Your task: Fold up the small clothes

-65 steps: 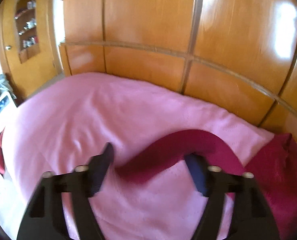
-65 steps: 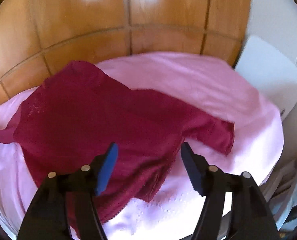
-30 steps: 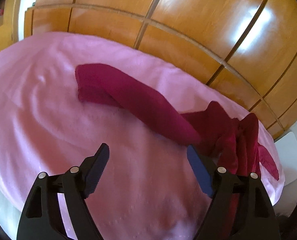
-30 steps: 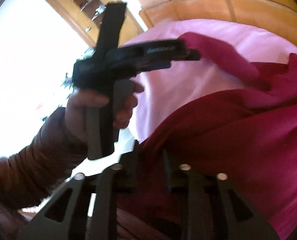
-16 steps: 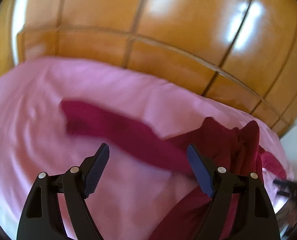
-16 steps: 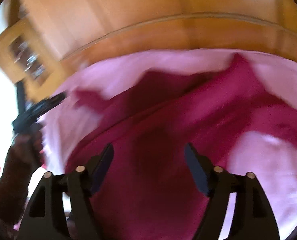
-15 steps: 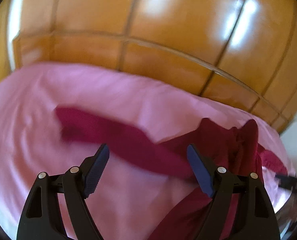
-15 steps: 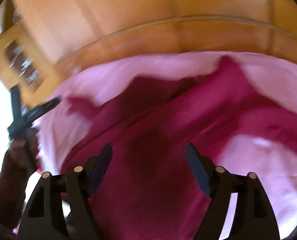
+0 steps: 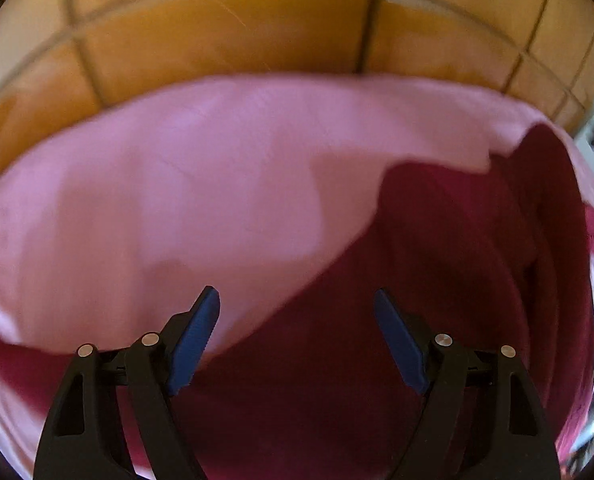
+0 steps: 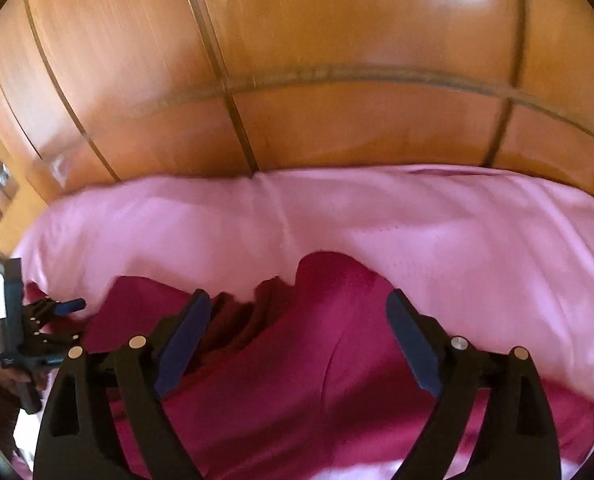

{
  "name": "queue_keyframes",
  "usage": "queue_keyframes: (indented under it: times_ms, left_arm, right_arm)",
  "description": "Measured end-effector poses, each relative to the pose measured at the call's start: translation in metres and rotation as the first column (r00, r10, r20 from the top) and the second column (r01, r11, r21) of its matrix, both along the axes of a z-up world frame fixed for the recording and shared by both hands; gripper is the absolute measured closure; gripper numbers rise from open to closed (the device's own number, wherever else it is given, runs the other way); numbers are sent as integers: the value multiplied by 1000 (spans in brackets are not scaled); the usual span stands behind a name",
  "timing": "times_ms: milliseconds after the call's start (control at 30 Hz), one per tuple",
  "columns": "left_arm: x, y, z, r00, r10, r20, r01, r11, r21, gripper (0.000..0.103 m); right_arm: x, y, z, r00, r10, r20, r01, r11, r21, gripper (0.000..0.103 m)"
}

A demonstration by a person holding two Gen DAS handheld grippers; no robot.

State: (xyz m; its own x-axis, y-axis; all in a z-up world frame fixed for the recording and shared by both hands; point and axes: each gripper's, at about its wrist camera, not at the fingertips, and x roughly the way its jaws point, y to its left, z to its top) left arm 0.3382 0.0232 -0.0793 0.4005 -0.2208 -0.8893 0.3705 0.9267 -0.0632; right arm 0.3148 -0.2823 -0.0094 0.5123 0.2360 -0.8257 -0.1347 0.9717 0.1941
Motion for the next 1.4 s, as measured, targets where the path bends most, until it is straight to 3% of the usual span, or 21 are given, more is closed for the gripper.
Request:
queue_keyframes:
  times_ms: [33, 100, 133, 233, 333, 433, 600, 700, 733, 800, 867, 900, 967, 1033, 1100, 1167, 1267, 1400]
  left_arm:
    - [1, -5, -9, 999, -25, -27, 25, 1000, 5, 40]
    - [-5, -11, -11, 998, -65, -10, 65, 998, -4, 62]
    - [-11, -13, -8, 995, -99, 4, 99, 995, -27, 97]
    - [-25, -8, 5, 992, -97, 79, 101, 994, -46, 97]
    - [-31, 19, 29, 987, 6, 163, 12, 994, -108, 97]
    - [-26, 47, 61, 958, 117, 263, -84, 988, -130, 97]
    - [-6, 78, 99, 879, 256, 403, -249, 966, -72, 97]
    - [17, 93, 110, 813, 334, 477, -378, 926, -3, 97]
    - [26, 97, 109, 793, 343, 504, -425, 904, 54, 97]
    - [40, 104, 98, 799, 374, 471, -465, 881, 90, 96]
    - [53, 108, 79, 823, 387, 416, -480, 865, 145, 90]
    - [54, 109, 71, 829, 388, 402, -482, 860, 164, 86]
    - [52, 113, 59, 843, 394, 366, -477, 862, 169, 67]
    - [38, 121, 52, 835, 419, 357, -492, 859, 141, 43]
    - [15, 128, 54, 838, 429, 337, -481, 873, 85, 42]
    - [3, 129, 50, 858, 421, 294, -445, 896, 17, 38]
    - [-48, 128, 44, 901, 381, 209, -366, 924, -107, 34]
    - [-112, 139, 21, 935, 348, 63, -322, 912, -255, 34]
  right_arm:
    - [10, 5, -10, 999, 19, -28, -20, 1000, -20, 18]
    - [23, 18, -37, 987, 93, -131, -108, 988, -106, 64]
    - [22, 23, -45, 981, 110, -161, -135, 979, -154, 92]
    - [6, 26, -47, 980, 155, -126, -179, 960, -217, 95]
    - [-1, 19, -25, 989, 143, -41, -148, 971, -188, 95]
    - [-3, 16, 0, 991, 128, 43, -119, 979, -166, 95]
    - [32, 34, 5, 990, 83, 117, -58, 977, -204, 95]
    - [56, 42, -7, 989, 46, 139, -14, 975, -221, 95]
    - [63, 46, -12, 991, 32, 129, -3, 976, -218, 92]
    - [70, 52, -22, 995, 14, 99, 8, 977, -214, 79]
    - [70, 51, -27, 997, -2, 79, 17, 982, -189, 40]
    - [67, 48, -27, 997, -17, 81, 30, 986, -164, 35]
    - [53, 41, -24, 995, -15, 98, 28, 990, -142, 32]
    - [32, 29, -23, 997, 6, 79, 3, 994, -108, 32]
    - [0, 12, -24, 998, 35, 55, -31, 997, -66, 33]
    - [-40, -5, -30, 998, 54, 14, -53, 998, -30, 33]
    - [-100, -27, -41, 994, 78, -78, -75, 996, 42, 33]
    - [-176, -41, -64, 973, 104, -206, -88, 992, 85, 33]
